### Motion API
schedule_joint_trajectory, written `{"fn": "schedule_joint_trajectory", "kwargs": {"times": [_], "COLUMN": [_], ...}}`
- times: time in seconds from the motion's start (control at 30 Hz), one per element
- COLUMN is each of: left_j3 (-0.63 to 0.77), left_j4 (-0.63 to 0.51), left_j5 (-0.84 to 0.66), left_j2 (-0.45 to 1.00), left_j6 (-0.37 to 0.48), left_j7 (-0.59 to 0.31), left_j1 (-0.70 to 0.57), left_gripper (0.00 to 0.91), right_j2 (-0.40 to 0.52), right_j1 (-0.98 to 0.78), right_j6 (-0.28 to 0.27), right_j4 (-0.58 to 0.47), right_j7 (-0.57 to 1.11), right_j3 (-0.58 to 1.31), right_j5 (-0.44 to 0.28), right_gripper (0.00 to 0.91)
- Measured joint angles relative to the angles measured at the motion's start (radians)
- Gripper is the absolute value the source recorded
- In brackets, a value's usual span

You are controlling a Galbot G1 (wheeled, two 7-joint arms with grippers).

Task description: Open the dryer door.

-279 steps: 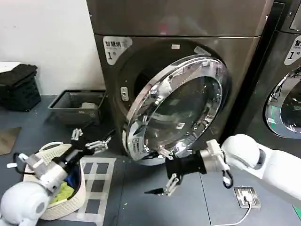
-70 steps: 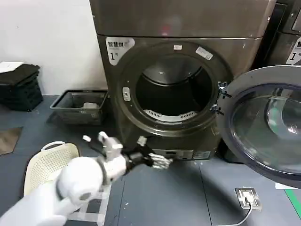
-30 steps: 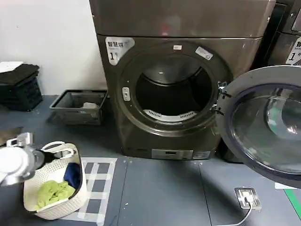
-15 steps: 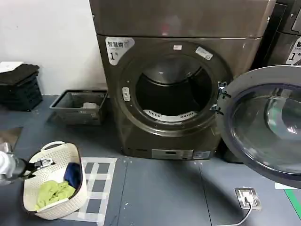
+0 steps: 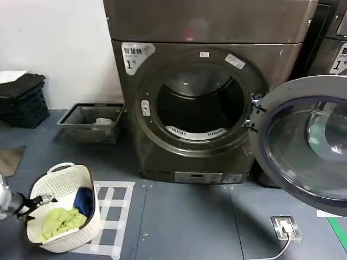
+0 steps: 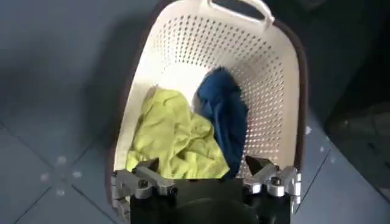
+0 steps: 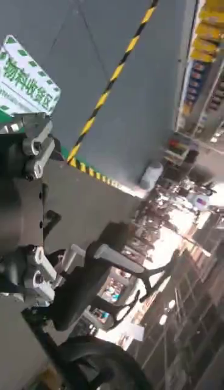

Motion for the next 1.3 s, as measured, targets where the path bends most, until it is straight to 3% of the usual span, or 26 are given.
{"fn": "schedule_joint_trajectory", "kwargs": {"times": [0.23, 0.57, 1.3], "left_j3": [0.026, 0.036, 0.061], "left_j4": [-0.017, 0.003, 0.01], "left_j5": [-0.007, 0.013, 0.036], "left_j2": [0.005, 0.001, -0.004], "left_j6": [0.0, 0.0, 0.0], "left_j7": [-0.001, 0.003, 0.017], "left_j1": [-0.004, -0.01, -0.012], "left_gripper": [0.907, 0.907, 0.907], "right_j2": [0.001, -0.004, -0.023], "right_j1": [0.001, -0.001, -0.004], "right_j6": [0.033, 0.008, 0.034], "right_j4": [-0.001, -0.021, -0.067], "right_j7": [-0.015, 0.031, -0.017], "right_j3": [-0.001, 0.007, 0.029], "right_j5": [-0.003, -0.003, -0.03], "right_gripper": [0.907, 0.907, 0.907]}}
